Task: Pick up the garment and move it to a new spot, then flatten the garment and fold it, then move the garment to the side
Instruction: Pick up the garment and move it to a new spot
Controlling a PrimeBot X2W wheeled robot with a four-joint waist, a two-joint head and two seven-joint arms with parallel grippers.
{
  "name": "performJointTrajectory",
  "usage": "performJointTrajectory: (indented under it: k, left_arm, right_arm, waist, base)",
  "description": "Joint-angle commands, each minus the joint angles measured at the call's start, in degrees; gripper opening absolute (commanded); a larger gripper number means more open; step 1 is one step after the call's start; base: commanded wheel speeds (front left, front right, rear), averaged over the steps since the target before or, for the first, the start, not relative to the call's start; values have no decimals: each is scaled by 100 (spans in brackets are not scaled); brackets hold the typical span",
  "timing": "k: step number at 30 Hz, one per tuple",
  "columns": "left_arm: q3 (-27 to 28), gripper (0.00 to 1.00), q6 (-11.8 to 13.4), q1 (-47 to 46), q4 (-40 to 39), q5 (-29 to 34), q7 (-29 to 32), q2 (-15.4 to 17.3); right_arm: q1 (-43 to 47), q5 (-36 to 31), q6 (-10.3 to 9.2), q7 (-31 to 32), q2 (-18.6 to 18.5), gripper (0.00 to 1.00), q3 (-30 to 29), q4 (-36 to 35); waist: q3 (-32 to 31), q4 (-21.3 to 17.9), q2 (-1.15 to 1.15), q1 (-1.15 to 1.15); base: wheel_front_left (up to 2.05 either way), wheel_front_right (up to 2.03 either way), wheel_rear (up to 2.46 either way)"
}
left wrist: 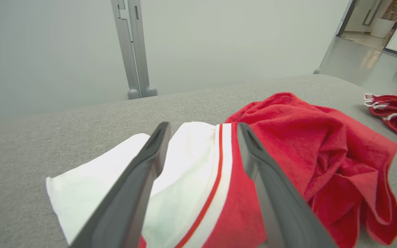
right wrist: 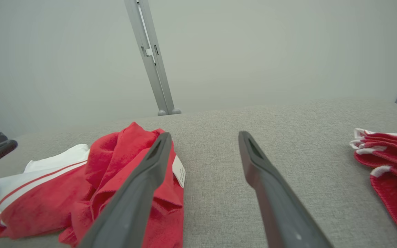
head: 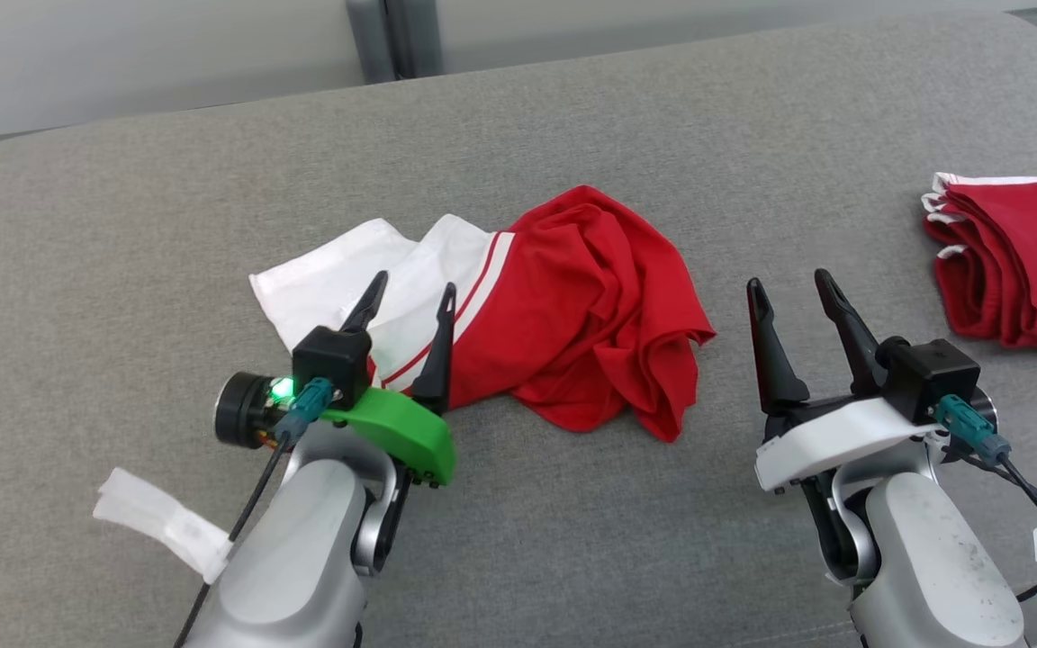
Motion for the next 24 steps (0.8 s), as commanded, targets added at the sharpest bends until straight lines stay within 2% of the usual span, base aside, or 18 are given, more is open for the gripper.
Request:
performJointTrajectory:
  k: [1,11,24]
  left_arm:
    - [156,100,28,188,-84,67,-1,52]
    - [1284,100,106,1231,-684,646,-1,41]
    - [2307,100,-25,2253,-1136,1060,-1,-17]
  right_arm:
    - [78,-43,-7,-16,-8,100,-16,32]
    - [260,-63,-7,-15,-8,100,-44,155]
    - [515,-72,-7,-15,-8,100,-123,325]
  waist:
    - [-130,178,0,0]
    - [-374,507,0,0]
    - [-624,676,0,0]
  base:
    - [0,0,0]
    - [0,0,0]
    - [0,0,0]
